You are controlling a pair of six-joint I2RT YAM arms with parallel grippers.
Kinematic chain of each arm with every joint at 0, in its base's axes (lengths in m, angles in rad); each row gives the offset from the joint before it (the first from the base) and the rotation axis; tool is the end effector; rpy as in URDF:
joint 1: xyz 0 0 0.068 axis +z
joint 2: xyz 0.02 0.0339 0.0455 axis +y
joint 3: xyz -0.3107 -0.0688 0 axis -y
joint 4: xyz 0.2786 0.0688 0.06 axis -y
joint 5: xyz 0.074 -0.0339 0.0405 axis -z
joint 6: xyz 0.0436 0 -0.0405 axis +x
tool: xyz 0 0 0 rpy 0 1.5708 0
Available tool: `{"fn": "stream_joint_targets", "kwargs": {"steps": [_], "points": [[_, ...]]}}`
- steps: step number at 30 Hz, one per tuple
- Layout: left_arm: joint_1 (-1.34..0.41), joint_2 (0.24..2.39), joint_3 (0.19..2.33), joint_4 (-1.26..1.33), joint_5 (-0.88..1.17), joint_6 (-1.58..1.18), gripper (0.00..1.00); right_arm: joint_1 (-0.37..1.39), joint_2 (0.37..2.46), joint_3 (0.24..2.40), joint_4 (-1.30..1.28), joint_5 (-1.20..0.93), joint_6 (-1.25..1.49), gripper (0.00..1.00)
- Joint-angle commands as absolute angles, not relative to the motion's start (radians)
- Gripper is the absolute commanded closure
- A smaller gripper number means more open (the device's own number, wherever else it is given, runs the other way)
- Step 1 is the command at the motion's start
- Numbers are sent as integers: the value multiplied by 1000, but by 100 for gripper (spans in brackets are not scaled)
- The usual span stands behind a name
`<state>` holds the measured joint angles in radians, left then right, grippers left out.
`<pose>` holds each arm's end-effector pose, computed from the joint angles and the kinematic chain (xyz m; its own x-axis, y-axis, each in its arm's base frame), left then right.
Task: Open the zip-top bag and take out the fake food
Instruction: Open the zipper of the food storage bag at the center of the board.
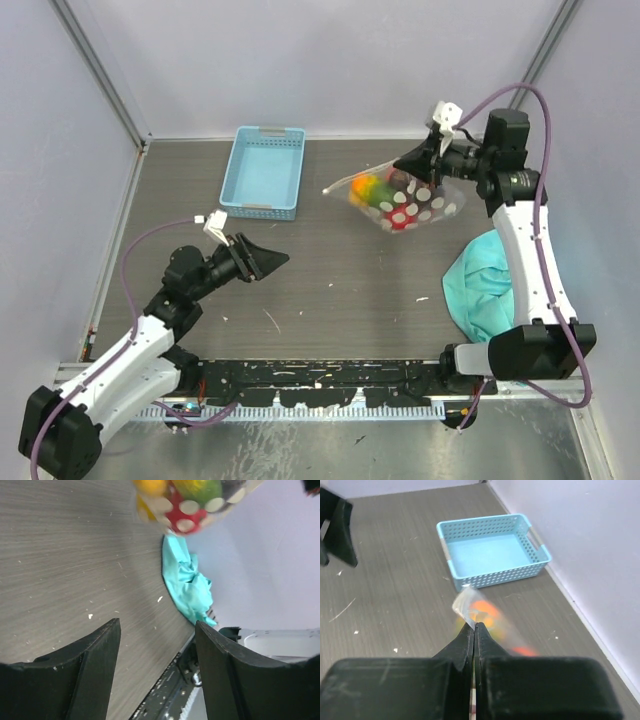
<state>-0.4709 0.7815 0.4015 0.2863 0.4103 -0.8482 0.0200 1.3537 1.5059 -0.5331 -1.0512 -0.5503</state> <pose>0.1649 -0.1035 0.2741 -0.6327 -0.4497 -0.6304 0.4466 0.4531 -0.7715 0.3073 0.0440 0.4829 0.1097 -0.2575 -0.9600 -0.8895 0.4055 -0.2104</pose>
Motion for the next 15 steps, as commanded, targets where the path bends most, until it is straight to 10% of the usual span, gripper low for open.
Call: {"fn": "stream_joint_targets", "kwargs": {"steps": [1,15], "points": [[-468,738,361,423,375,-1057,39,26,1239,1303,-577,-1215,-695,99],[-799,1059,425,533,119,-1038,34,22,1049,823,-1101,-930,-1461,97]]}}
